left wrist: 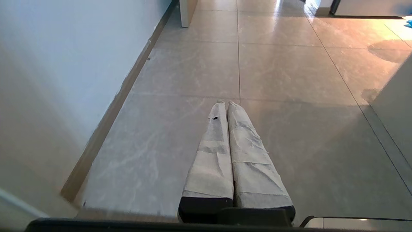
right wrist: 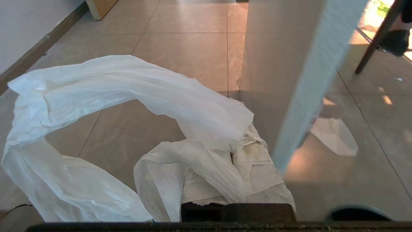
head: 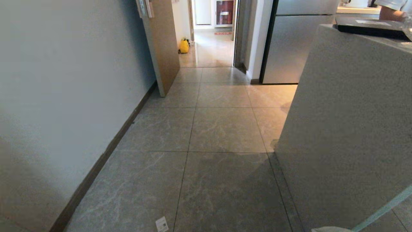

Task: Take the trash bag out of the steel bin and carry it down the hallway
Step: Put the trash bag at the door

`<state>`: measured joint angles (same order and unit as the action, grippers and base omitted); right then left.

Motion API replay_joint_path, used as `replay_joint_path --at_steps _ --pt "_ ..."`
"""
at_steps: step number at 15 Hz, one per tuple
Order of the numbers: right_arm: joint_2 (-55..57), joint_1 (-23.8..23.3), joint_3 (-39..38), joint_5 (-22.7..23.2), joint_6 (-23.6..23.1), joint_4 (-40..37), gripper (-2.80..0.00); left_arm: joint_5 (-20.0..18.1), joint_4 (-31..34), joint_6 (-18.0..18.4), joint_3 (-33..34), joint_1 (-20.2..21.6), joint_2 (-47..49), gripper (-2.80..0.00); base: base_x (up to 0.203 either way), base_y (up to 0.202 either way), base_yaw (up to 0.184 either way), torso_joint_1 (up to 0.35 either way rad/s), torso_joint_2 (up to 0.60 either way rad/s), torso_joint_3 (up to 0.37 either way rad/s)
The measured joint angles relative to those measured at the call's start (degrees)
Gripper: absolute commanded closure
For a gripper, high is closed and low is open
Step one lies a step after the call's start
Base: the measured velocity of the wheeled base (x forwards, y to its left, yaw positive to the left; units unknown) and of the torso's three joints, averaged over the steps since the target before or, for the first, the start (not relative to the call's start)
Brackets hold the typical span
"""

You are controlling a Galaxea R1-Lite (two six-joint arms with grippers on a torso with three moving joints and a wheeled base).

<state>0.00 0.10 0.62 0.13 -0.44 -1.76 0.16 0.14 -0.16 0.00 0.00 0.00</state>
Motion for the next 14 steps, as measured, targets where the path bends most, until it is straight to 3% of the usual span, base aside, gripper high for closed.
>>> replay_joint_path --at_steps 14 --pt "0.0 0.0 0.0 0.0 0.0 0.0 0.00 0.0 0.0 0.0 0.0 0.0 0.0 0.00 0.189 0.000 0.001 0.002 0.00 0.003"
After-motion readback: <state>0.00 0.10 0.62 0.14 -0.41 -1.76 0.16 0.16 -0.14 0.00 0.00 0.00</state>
